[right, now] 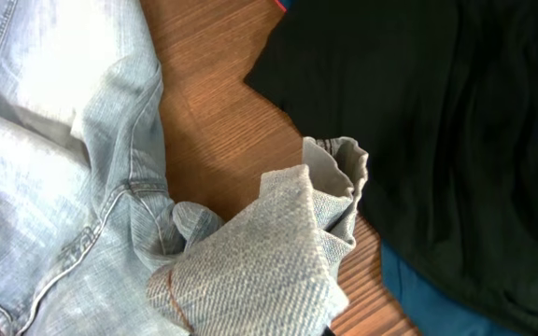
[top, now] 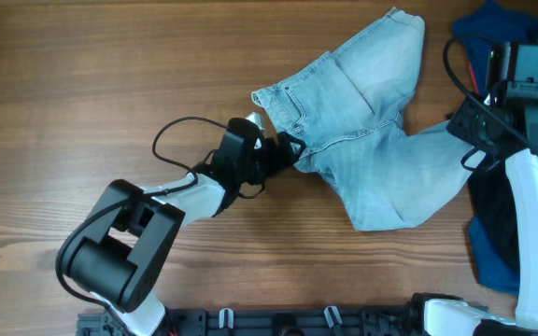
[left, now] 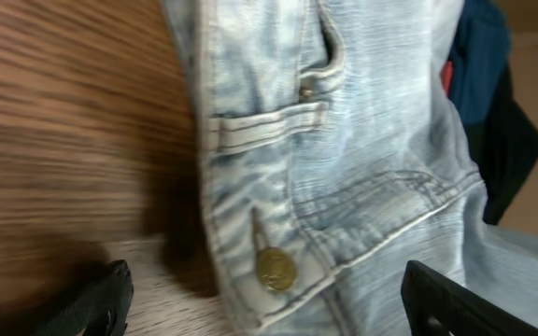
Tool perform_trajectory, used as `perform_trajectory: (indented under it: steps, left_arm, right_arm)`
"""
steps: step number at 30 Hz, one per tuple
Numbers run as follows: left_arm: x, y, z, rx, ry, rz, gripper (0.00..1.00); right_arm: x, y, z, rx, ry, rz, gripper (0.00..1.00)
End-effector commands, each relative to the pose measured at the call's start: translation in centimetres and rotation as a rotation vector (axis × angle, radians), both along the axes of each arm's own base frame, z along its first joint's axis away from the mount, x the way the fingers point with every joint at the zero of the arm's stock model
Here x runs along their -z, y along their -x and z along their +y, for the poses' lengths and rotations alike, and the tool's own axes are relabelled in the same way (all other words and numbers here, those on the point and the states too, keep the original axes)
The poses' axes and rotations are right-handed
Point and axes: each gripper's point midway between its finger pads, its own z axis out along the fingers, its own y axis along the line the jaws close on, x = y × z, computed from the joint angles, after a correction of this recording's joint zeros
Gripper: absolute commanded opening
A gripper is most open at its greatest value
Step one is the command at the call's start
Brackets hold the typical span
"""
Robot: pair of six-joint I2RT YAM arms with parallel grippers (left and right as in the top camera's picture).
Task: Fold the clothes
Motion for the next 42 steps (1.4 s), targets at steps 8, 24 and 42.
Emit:
perform_trajectory:
  steps: [8, 24, 42]
  left_arm:
    - [0.5, 0.7, -1.5, -0.002, 0.008, 0.011, 0.89]
    - [-7.4, -3.5, -2.6, 0.015, 0.256, -0.228, 0.04]
    - [-34.0, -6.0, 18.6, -0.366, 0.344, -0.867, 0.04]
  right_arm:
    - [-1.2, -0.2, -0.3, 0.024, 0.004, -0.036, 0.04]
    - [-1.0, 0.2, -0.3, 0.024, 0.004, -0.017, 0.04]
    - [-0.9, 0.5, -0.3, 0.023, 0.003, -0.004, 0.04]
